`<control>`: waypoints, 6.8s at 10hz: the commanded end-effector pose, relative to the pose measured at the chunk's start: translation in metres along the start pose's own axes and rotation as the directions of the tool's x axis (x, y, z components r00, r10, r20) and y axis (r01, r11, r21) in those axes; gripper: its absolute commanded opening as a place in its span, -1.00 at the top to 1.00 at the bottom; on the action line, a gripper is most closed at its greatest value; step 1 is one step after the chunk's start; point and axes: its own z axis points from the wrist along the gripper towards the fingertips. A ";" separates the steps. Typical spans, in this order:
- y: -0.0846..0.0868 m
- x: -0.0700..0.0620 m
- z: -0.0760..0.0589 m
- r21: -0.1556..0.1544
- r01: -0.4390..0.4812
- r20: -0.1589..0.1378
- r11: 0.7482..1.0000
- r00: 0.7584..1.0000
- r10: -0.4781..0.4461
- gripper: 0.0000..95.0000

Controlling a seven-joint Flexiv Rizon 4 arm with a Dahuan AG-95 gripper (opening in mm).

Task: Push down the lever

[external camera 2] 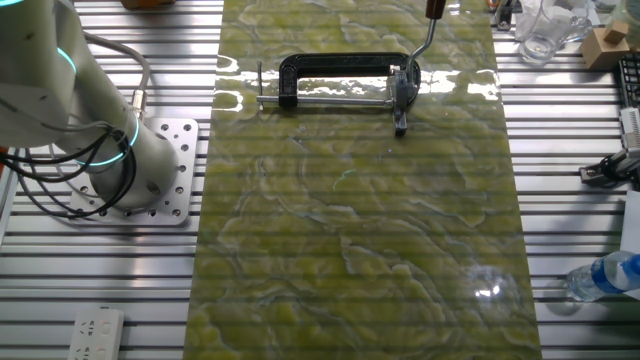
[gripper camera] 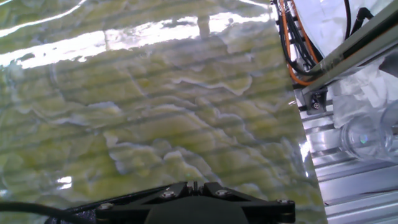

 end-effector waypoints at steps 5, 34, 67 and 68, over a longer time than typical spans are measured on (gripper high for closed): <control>0.000 0.013 -0.009 -0.019 0.027 -0.012 0.999 1.000 -0.028 1.00; -0.005 0.084 -0.025 -0.044 0.060 -0.198 0.997 0.978 -0.067 1.00; -0.026 0.135 -0.006 -0.035 0.118 -0.358 0.992 0.925 -0.123 1.00; -0.025 0.135 -0.007 -0.035 0.121 -0.364 0.992 0.923 -0.125 1.00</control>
